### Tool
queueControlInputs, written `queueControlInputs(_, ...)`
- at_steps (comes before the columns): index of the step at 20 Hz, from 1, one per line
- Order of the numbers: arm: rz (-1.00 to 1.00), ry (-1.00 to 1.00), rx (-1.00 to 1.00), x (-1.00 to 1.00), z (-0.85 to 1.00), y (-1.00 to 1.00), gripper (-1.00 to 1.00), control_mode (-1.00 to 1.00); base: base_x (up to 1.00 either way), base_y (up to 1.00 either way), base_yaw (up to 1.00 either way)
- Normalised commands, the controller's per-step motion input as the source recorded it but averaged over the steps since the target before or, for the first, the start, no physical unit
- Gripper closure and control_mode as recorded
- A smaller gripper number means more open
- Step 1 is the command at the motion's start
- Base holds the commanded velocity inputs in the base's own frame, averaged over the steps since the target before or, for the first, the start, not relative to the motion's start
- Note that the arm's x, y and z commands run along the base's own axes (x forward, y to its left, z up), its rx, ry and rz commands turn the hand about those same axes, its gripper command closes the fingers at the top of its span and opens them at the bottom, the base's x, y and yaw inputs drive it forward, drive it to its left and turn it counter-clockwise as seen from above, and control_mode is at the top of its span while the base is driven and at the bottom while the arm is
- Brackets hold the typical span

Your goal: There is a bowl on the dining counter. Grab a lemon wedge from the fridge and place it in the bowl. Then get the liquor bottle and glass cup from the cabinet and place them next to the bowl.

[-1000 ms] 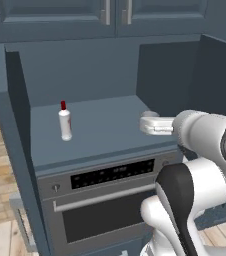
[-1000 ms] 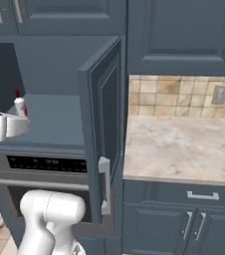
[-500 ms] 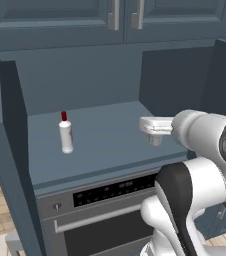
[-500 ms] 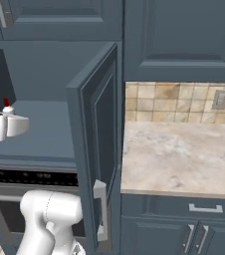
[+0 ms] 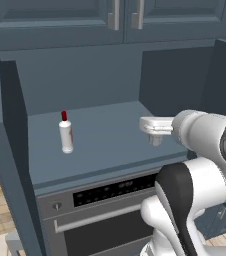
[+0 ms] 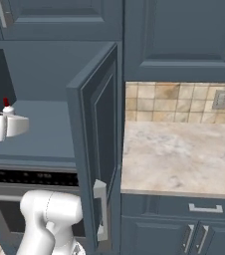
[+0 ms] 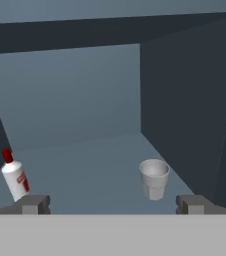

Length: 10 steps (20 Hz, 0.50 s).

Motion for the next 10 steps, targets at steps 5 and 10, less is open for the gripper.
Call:
queueControlInputs(5,0.01,0.0,0.0,0.0,-0.03,0.05,-1.0,-1.0,0.05,0.18,0.0)
queueControlInputs(10,0.21,0.0,0.0,0.02,-0.2,0.28,-1.0,-1.0,0.0,0.0,0.0)
